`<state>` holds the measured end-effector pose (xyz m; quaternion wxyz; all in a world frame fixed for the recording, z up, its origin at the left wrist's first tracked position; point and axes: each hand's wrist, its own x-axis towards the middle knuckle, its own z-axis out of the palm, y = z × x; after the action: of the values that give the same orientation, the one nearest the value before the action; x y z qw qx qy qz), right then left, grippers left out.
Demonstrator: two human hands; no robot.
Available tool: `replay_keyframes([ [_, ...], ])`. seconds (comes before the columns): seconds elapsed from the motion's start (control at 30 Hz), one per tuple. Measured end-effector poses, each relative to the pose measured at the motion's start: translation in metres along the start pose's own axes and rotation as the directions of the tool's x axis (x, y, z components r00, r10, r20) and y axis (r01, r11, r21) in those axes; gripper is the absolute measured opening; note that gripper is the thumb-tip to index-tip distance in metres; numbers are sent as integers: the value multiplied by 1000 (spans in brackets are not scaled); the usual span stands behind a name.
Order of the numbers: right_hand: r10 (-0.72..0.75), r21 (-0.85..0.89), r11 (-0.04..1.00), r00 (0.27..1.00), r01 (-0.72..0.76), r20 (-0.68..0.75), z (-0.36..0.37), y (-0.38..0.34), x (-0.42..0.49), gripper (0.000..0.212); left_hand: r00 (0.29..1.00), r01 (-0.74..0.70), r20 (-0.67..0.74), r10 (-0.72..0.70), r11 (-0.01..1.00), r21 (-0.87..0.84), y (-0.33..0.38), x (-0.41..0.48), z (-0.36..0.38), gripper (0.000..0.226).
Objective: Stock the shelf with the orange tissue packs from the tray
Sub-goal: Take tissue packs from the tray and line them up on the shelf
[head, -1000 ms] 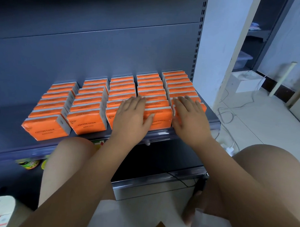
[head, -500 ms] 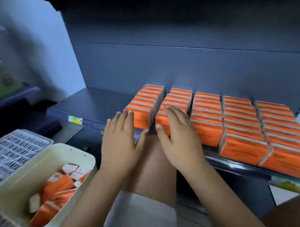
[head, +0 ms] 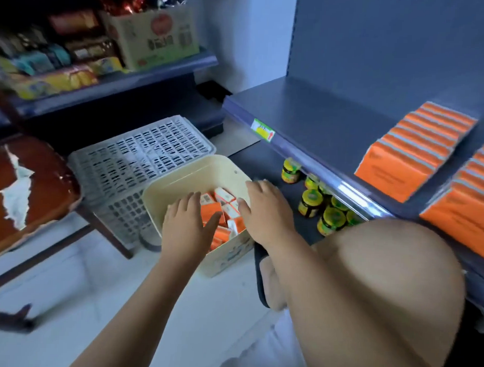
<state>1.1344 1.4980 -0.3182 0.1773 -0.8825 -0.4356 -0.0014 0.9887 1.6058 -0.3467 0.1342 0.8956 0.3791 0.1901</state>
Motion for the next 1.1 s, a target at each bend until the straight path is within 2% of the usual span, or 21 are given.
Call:
replay_keyframes([
  [0.1, 55, 20, 998, 986, -59, 155, 40, 3, 14, 32, 995, 81, 59, -82, 997, 13, -22, -1, 20, 68],
  [0.23, 104, 18, 993, 932, -118, 346, 80, 7, 33, 29, 965, 183, 178, -191, 981, 58, -45, 11, 49, 60],
  [0.43, 44, -25, 999, 859, -37, 510, 125, 16, 78, 34, 893, 230, 360, -271, 961, 154, -66, 50, 100, 67],
  [0.53, 23, -68, 998, 818, 19, 574, 147, 26, 96, 32, 830, 224, 474, -293, 955, 196, -77, 71, 124, 65],
  [0.67, 43, -192, 973, 720, 127, 693, 175, 37, 113, 33, 665, 329, 668, -334, 934, 140, -81, 96, 143, 64],
  [0.8, 107, -301, 938, 678, 175, 727, 197, 41, 121, 41, 611, 268, 734, -297, 950, 161, -83, 108, 158, 56],
  [0.93, 185, -394, 904, 678, 167, 711, 204, 44, 130, 48, 652, 194, 704, -281, 960, 203, -85, 114, 165, 44],
  [1.0, 186, -342, 934, 671, 107, 718, 201, 45, 133, 42, 685, 192, 680, -260, 966, 176, -88, 114, 160, 41],
  [1.1, 206, -217, 974, 660, -66, 723, 179, 44, 146, 28, 741, 221, 627, -240, 969, 108, -102, 113, 141, 40],
])
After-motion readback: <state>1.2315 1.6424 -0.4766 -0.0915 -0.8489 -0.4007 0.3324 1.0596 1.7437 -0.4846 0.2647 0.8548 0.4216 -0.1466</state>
